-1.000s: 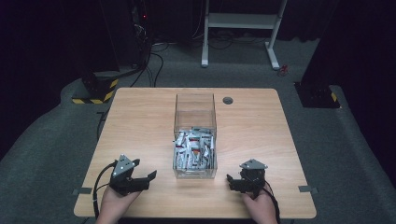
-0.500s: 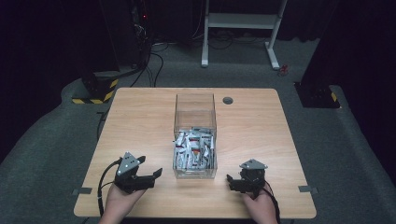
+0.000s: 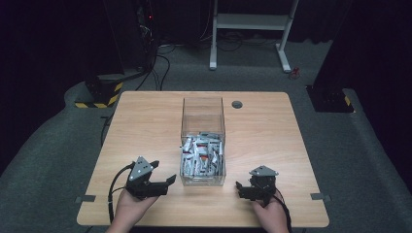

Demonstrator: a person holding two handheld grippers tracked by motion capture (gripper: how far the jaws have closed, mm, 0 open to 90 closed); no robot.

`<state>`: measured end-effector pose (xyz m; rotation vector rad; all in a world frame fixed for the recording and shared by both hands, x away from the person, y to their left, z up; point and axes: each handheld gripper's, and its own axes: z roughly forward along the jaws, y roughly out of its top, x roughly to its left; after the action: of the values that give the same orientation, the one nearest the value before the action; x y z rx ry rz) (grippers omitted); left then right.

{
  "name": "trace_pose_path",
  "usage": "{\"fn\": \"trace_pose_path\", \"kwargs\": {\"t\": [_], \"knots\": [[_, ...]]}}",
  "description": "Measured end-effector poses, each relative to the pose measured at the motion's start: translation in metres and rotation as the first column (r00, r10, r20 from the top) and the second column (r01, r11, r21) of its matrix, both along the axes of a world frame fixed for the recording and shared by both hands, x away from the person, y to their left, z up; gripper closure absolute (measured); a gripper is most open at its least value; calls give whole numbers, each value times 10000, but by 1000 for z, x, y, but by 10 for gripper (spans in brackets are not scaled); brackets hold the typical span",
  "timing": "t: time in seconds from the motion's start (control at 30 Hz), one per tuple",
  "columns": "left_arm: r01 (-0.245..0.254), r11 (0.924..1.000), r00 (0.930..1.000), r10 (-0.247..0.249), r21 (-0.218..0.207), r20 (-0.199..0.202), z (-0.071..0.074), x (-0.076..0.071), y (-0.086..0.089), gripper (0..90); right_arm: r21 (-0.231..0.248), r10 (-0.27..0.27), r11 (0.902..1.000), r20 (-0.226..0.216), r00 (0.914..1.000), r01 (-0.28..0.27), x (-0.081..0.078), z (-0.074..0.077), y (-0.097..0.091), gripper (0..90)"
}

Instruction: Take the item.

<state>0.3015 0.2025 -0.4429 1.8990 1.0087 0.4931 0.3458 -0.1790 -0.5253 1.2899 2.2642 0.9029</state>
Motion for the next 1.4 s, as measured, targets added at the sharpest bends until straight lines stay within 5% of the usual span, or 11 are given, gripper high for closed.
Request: {"fn": "trace_pose_path", "kwargs": {"t": [1.4], "knots": [[1315,9912,9913,-1316,-161,-25,17,22,-59,221,1,4,10000,-18,10000,-4,0,0,0,78]]}}
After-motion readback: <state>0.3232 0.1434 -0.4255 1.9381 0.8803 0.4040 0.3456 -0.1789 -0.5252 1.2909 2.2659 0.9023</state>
